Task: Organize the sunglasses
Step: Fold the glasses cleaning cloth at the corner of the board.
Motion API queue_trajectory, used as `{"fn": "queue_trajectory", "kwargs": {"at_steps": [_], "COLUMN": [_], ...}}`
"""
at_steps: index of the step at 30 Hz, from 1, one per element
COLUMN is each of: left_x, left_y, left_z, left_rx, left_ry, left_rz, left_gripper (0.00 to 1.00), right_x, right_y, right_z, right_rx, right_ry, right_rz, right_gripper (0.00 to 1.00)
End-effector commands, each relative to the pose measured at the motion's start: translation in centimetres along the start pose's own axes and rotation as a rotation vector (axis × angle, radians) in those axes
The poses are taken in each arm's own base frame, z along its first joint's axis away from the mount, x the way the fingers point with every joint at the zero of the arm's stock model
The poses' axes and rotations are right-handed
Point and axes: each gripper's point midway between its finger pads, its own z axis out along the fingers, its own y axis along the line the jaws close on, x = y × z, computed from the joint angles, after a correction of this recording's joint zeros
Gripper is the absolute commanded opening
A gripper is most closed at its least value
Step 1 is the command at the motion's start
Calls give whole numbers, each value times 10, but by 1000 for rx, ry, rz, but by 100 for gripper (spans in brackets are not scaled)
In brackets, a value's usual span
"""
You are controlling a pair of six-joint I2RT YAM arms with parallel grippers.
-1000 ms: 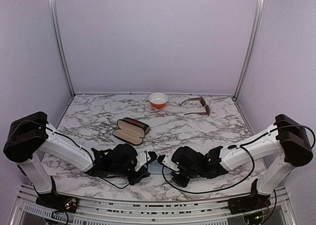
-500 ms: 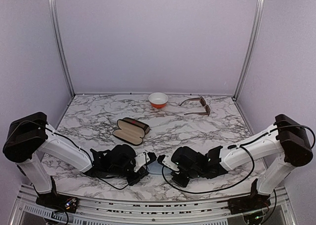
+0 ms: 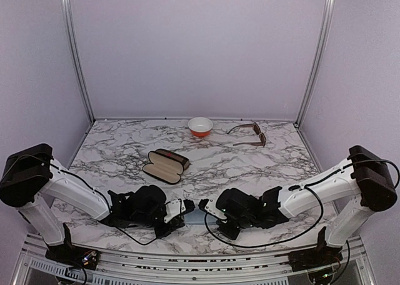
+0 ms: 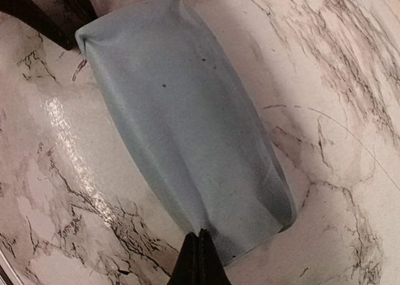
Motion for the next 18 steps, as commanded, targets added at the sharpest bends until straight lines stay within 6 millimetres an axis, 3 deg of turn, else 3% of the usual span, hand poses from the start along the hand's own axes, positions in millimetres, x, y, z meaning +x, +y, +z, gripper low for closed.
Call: {"fn": "queue_trajectory", "kwargs": {"at_steps": [1, 10, 18], "left_x": [10, 2, 5], "left_y": [-3, -8, -15], "left_z": [-7, -16, -2], "left_rx": [12, 36, 81], "left_ry": [26, -5, -2], "left_rz": [34, 21, 29], "left_gripper": [17, 17, 19], "right_x": [3, 2, 1], "right_y": [8, 14, 13], "right_z": [-6, -10, -12], "right_rx": [-23, -36, -32], "right_ry": [29, 29, 17], "right_rz": [-9, -24, -15], "right_gripper": [0, 0, 0]}}
